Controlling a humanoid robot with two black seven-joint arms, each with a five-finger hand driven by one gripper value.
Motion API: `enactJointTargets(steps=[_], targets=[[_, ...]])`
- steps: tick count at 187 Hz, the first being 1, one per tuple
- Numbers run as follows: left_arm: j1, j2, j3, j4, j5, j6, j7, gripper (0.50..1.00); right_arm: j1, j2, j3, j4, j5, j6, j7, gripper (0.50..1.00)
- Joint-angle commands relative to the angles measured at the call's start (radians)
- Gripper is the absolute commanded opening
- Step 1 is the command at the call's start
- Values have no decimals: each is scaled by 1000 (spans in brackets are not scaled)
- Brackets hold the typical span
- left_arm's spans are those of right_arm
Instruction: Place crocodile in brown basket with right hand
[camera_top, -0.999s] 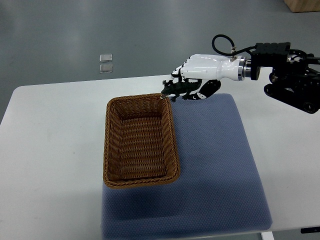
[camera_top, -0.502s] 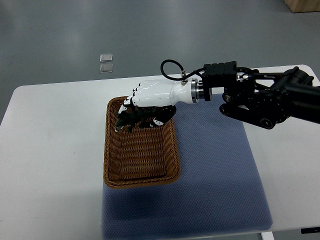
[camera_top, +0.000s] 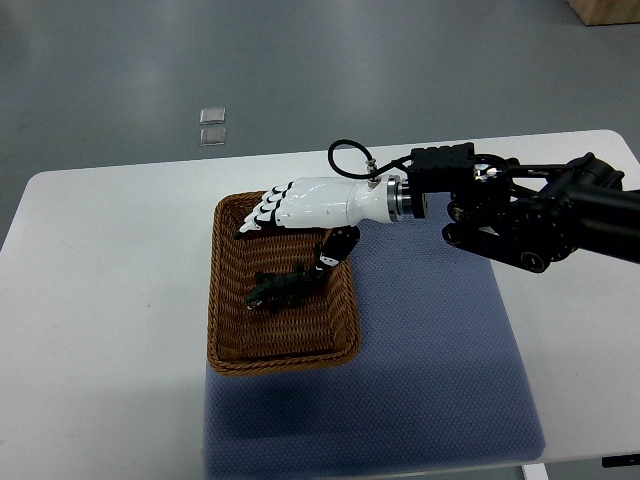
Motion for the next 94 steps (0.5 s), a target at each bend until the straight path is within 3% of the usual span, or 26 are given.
enactJointTargets(steps=[1,51,94], targets=[[0,0,0,0,0,0,0,1000,0,-17,10,-9,22,-1,0,913],[0,0,0,0,0,0,0,1000,-66,-111,187,-70,361,35,-2,913],[0,0,1,0,0,0,0,1000,-163,-175,336,-137,785,66,-144,913]])
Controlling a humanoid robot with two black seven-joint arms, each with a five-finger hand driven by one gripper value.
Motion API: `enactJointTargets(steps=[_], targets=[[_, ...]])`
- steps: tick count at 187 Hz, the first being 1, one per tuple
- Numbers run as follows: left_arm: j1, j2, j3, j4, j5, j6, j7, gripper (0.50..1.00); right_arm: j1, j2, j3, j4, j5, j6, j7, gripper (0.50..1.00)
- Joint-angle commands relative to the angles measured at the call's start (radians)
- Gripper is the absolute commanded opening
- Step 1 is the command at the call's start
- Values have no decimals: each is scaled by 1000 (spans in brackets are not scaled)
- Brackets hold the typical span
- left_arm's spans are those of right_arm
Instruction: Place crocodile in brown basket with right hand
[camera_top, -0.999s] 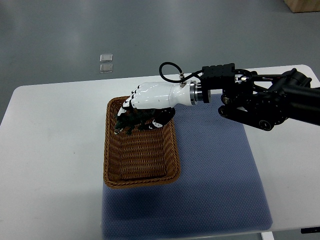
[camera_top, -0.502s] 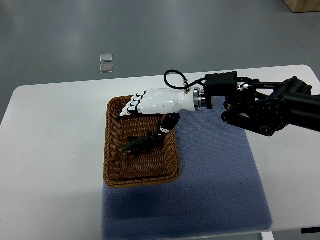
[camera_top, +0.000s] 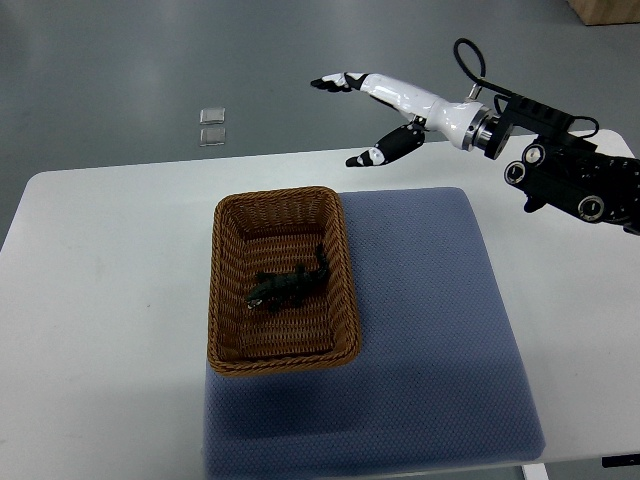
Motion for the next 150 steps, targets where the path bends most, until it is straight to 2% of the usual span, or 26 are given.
enactJointTargets(steps=[1,21,53,75,118,150], targets=[[0,0,1,-1,0,0,0,1000,-43,-27,56,-18,183,5,-63,913],[0,0,-1,-1,0,0,2,1000,-96,-42,76,-30,355,-1,-125,913],[0,0,-1,-2,0,0,0,1000,-147,-73,84,-30,584,4,-155,913],[0,0,-1,-2,0,0,0,1000,-170,-88,82,-32,720,7,-209,913],[0,0,-1,-2,0,-2,0,1000,-204,-99,82,-32,880,27,-253,913],[0,0,-1,-2,0,-2,0,1000,-230,-99,84,-32,912,48,-249,915]])
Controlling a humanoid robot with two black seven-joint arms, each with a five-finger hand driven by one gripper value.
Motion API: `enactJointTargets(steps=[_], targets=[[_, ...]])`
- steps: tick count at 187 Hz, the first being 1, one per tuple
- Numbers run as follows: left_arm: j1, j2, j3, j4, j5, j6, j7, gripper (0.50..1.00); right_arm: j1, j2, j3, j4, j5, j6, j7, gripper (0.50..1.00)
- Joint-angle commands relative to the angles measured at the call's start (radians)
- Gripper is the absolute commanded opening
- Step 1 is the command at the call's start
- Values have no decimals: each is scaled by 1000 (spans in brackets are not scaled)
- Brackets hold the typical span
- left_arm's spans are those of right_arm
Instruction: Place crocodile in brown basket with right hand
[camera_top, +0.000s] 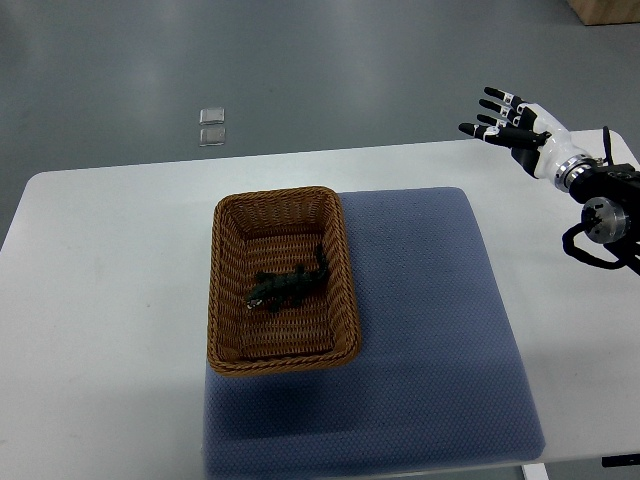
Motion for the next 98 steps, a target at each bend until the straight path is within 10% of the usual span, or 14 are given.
enactJointTargets(steps=[1,98], targets=[[1,0,0,0,0,0,1,1000,-16,2,1,0,10,2,6,913],[2,0,-2,0,0,0,0,1000,-30,14,1,-20,9,-6,10,928]])
